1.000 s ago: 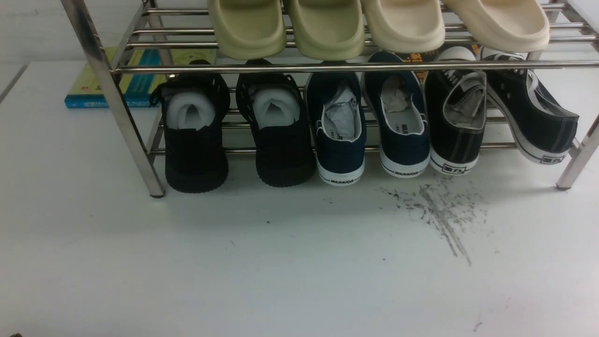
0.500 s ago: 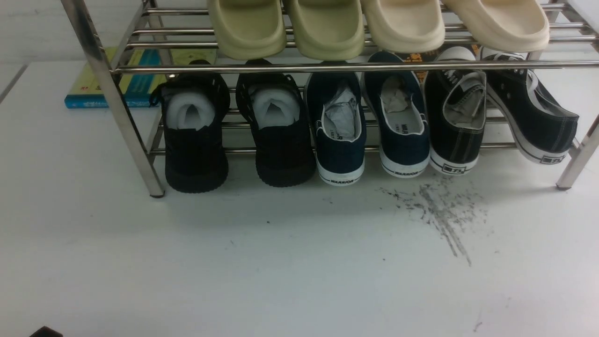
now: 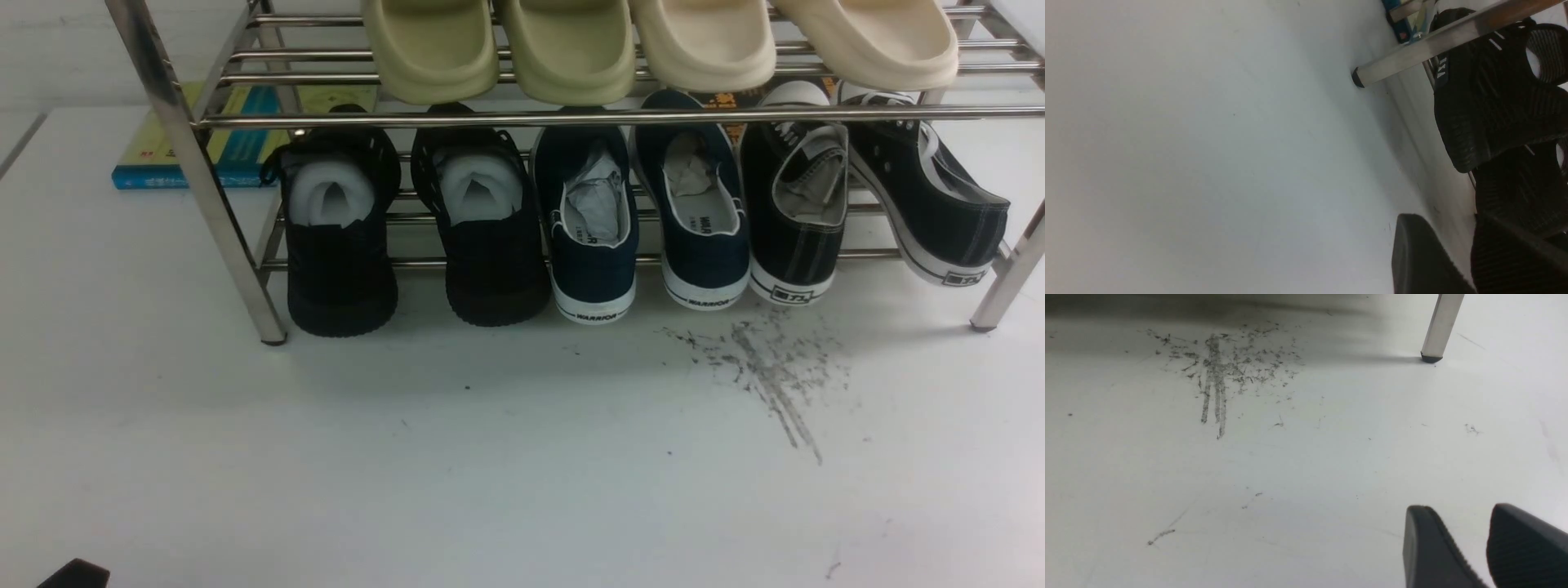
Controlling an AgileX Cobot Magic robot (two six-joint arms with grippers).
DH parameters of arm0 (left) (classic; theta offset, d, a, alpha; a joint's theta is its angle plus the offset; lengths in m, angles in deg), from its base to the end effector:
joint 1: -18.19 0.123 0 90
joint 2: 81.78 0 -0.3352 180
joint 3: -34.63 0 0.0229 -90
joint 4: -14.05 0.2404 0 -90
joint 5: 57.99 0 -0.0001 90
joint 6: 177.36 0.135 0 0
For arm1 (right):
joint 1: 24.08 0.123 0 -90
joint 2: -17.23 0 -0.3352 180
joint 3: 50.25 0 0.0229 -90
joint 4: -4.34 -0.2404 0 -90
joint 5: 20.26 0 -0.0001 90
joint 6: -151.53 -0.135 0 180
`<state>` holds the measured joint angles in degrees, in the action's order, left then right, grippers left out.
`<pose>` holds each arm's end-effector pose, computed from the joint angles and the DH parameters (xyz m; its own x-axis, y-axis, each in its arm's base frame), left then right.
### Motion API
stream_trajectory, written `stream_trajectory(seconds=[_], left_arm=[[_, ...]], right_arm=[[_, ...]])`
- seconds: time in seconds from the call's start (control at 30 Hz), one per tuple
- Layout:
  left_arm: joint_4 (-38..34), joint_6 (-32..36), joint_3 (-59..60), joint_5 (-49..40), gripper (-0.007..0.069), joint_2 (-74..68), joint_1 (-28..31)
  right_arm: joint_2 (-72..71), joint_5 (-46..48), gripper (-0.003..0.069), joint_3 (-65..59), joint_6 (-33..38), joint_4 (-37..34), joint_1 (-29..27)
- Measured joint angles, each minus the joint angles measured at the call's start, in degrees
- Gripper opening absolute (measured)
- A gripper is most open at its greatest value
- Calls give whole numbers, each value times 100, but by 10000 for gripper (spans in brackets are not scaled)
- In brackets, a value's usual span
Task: Take the shoes off the shelf with your hand on the white table.
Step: 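Grasp the leftmost shoe on the bottom shelf of the shoe rack with the left gripper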
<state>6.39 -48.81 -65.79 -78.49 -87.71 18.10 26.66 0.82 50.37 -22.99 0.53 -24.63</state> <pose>0.0342 -0.0064 0.1624 -0.1818 -0.8526 -0.4899 -0.2089 0.5203 -0.8280 0.0361 0.0029 0.1599 -0.3389 -0.0303 -0.9403 -0.0243 0.9994 -0.0235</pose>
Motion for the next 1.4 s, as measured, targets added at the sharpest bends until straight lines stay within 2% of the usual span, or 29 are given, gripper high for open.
stream_trajectory(seconds=[0.07,0.13,0.2,0.23,0.3,0.4,0.5,0.7,0.77,0.83,0.93,1.03,1.2,1.3,1.4], left_arm=[[5,100,-27,-54,193,0,0],[76,429,-314,-477,122,-9,0],[126,545,-534,-672,84,-85,0],[246,629,-919,-925,31,-356,0],[402,660,-1350,-1183,5,-762,0],[564,700,-1883,-1483,1,-1327,0],[766,1130,-2984,-2222,1,-2626,0],[821,2565,-4972,-3466,1,-5141,0],[813,2761,-5358,-3634,1,-5641,0],[711,3138,-6088,-3931,20,-6609,0],[485,3289,-6643,-4007,74,-7327,0],[234,3332,-6972,-3937,151,-7759,-12],[127,3366,-7304,-3602,316,-8231,-606],[503,2954,-7557,-3355,388,-8509,-1147],[1173,2251,-7745,-3081,419,-8702,-1434]], right_arm=[[0,0,240,0,0,0,0],[0,0,240,0,0,0,0],[0,0,240,0,0,0,0],[0,0,240,0,0,0,0],[0,0,240,0,0,0,0],[0,0,240,0,0,0,0],[0,0,240,0,0,0,0],[0,0,240,0,0,0,0],[0,0,240,0,0,0,0],[0,0,240,0,0,0,0],[0,0,240,0,0,0,0],[0,0,240,0,0,0,0],[0,0,240,0,0,0,0],[0,0,240,0,0,0,0],[0,0,240,0,0,0,0]])
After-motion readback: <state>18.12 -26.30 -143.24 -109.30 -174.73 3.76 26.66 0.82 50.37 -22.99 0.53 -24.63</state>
